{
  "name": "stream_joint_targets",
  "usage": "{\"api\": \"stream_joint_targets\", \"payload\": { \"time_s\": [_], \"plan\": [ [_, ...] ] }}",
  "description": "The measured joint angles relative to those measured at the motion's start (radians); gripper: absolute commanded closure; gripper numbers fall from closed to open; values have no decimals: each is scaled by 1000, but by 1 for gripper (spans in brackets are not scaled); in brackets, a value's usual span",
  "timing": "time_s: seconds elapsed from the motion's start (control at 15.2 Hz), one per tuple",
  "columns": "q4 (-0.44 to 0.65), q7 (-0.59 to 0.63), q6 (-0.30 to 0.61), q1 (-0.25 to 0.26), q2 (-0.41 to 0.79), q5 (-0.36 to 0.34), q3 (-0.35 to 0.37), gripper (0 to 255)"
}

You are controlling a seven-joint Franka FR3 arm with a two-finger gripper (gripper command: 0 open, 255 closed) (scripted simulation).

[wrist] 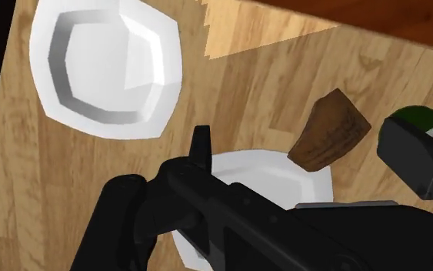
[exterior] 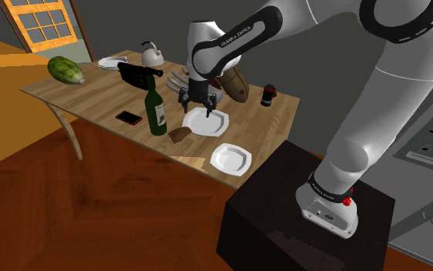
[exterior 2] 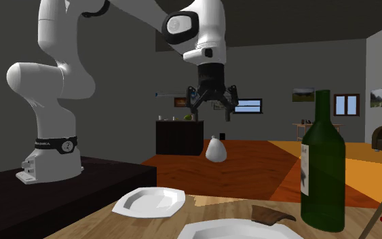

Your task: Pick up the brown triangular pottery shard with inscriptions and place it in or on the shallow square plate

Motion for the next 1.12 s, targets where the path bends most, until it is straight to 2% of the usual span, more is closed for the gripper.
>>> {"api": "stream_joint_targets", "payload": {
  "time_s": [0.33, 0.86, 1.12],
  "plan": [
    [126, 197, 54, 27, 202, -77, -42, 0],
    [350, 437, 107, 85, 498, -116, -140, 0],
    [372, 464, 142, 94, 557, -121, -157, 0]
  ]
}}
